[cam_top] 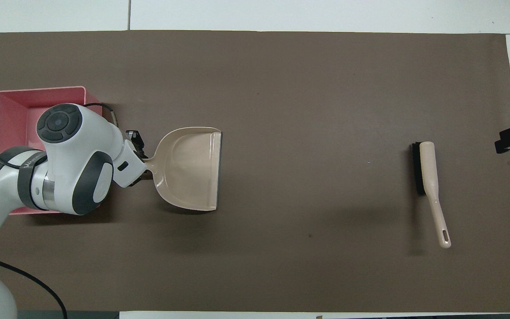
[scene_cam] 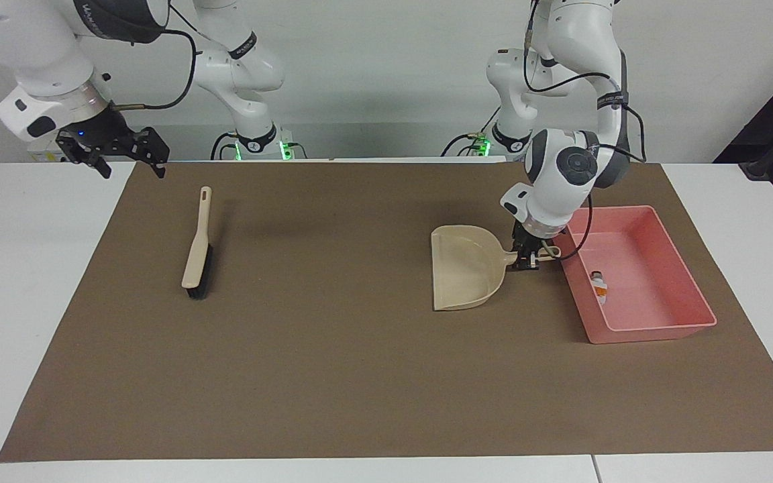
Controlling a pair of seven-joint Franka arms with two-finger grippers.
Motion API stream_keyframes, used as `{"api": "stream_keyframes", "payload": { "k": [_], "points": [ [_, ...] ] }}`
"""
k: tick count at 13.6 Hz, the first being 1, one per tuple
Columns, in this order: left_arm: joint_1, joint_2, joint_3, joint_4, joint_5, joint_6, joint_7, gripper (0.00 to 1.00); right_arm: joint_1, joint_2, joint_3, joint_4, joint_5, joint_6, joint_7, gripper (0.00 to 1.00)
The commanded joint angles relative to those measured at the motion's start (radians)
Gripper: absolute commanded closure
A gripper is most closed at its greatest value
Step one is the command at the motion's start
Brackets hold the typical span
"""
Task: Clean e-waste and dump in bin
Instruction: 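Lower the dustpan back onto the table with the left gripper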
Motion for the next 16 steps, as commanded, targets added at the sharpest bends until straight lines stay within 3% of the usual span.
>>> {"api": "stream_keyframes", "payload": {
  "k": [1,2,5,6,11,13,16],
  "points": [
    [-0.032,-0.025,0.011,-0.024,-0.012,0.010,-0.019,0.45,-0.002,-0.020,0.004,-0.028,0.004,0.009,0.014,0.01],
    [-0.037,-0.034,0.011,-0.018,-0.012,-0.021,-0.024,0.30,-0.001,-0.020,0.006,-0.026,0.007,0.009,0.014,0.01],
    [-0.026,-0.085,0.016,0.014,-0.012,-0.079,-0.071,0.15,0.001,-0.020,0.007,-0.021,0.008,0.010,0.016,0.01],
    [-0.017,-0.117,0.020,0.011,-0.010,-0.099,-0.144,0.05,0.001,-0.020,0.009,-0.024,0.010,0.009,0.016,0.01],
    [0.119,-0.226,0.020,0.013,-0.004,-0.176,-0.441,0.03,-0.001,-0.020,0.009,-0.026,0.015,0.007,0.014,0.01],
    [0.174,-0.235,0.022,0.014,-0.004,-0.200,-0.542,0.03,-0.001,-0.020,0.009,-0.026,0.016,0.007,0.014,0.01],
    [0.242,-0.246,0.020,0.034,-0.004,-0.251,-0.857,0.02,-0.002,-0.020,0.009,-0.024,0.016,0.007,0.013,0.01]
  ]
}}
